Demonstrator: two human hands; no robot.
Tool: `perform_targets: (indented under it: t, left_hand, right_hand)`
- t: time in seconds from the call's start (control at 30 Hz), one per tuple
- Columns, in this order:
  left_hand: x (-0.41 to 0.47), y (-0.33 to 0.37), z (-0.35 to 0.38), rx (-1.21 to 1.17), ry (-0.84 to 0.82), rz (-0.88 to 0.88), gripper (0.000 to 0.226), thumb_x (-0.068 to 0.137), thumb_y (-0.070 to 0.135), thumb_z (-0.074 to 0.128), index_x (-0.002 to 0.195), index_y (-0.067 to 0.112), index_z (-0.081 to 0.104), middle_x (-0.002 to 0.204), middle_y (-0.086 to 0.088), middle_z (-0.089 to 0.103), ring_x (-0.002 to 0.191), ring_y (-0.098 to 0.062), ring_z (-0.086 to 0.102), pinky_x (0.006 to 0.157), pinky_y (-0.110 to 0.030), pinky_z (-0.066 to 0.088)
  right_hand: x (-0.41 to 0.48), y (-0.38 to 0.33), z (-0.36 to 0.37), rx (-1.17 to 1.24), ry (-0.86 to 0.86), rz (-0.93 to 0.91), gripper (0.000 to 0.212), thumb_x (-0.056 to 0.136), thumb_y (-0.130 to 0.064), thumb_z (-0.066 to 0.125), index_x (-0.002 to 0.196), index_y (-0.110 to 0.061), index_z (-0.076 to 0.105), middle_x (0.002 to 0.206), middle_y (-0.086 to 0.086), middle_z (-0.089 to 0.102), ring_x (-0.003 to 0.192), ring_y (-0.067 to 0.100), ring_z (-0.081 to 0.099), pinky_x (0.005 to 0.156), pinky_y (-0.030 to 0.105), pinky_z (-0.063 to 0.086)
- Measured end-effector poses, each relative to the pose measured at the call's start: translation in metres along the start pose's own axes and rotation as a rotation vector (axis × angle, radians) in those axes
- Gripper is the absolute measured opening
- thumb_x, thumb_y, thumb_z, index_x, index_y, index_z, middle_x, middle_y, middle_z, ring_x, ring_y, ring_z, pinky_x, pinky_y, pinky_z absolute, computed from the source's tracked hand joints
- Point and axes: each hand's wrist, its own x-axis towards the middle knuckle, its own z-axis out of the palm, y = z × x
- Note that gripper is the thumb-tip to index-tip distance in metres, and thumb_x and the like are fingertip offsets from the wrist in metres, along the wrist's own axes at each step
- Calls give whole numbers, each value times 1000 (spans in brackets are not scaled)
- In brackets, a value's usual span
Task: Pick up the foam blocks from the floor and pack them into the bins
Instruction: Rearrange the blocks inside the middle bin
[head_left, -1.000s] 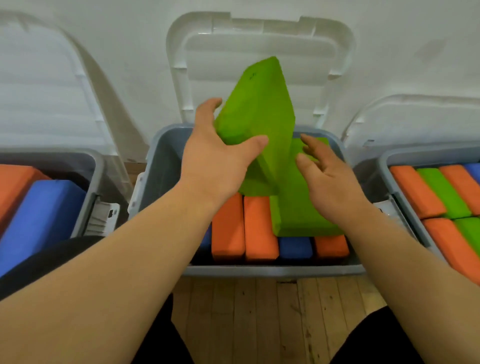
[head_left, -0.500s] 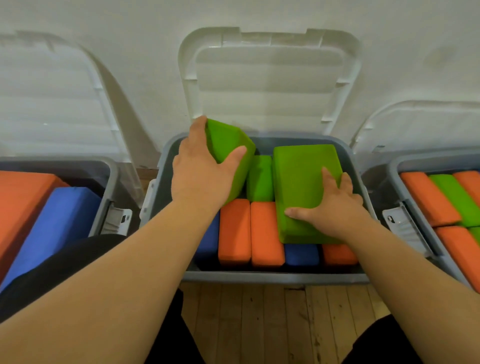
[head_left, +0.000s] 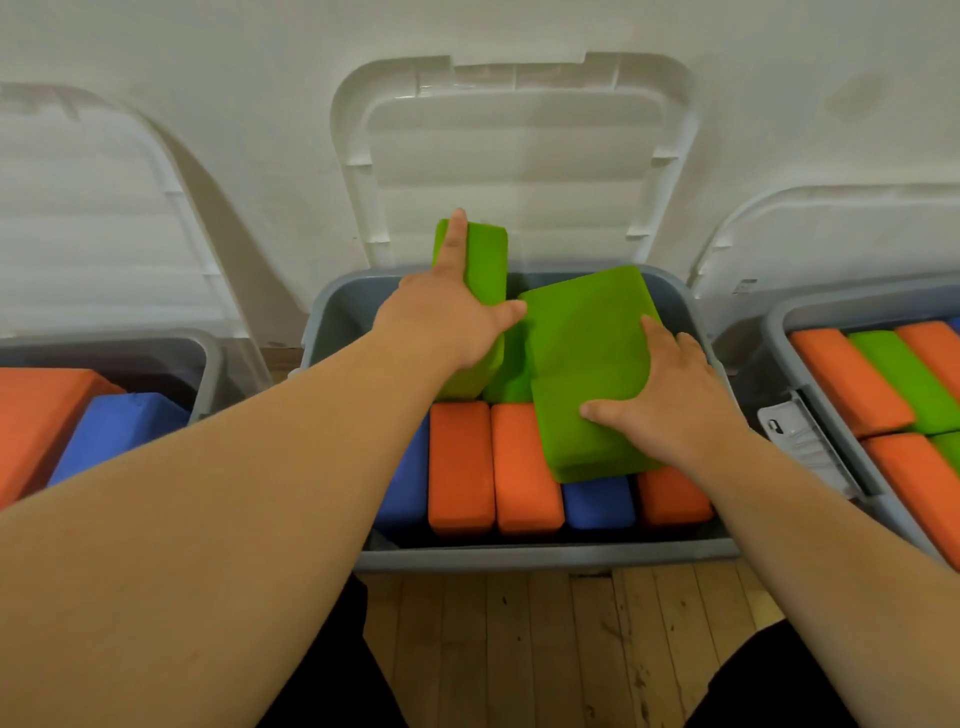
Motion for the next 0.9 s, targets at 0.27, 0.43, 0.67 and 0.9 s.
perform_targets:
  t: [0.27,0.43,0.67,0.9]
  left_hand:
    - [4,-10,2,-28,41,-47,102,87,78,49,157,47,-17,154,-20,42,126,-42,55,106,-49,45]
    - [-28,-24,13,-29,195,83,83,88,60,59,154,30,21,149,-16,25,106,-48,59,89,-47,46]
    - [-25,-22,26,-112,106,113,72,95,63,53,156,38,23,137,-12,44,113,-35,58,92,-39,44]
    - [11,-63,42,-22,-211,-161,71,100,59,37,157,54,-4,144,-19,45,113,-36,56,91,-45,47]
  right_hand:
    - [-11,-7,-17,364,-7,-116,94,80,-33,74,160,-41,26,155,-7,45,126,15,51,96,26,38]
    - [-22,-14,-27,211,154,-236,94,81,-27,74,161,-33,25,164,-6,31,145,17,35,114,32,33]
    - [-14,-31,-10,-85,26,-297,101,82,-50,66,162,-42,4,170,-14,-8,141,31,41,107,43,38]
    - [-3,-44,-1,-134,52,-319,101,80,-48,66,162,-41,6,170,-14,-6,129,37,47,100,45,43]
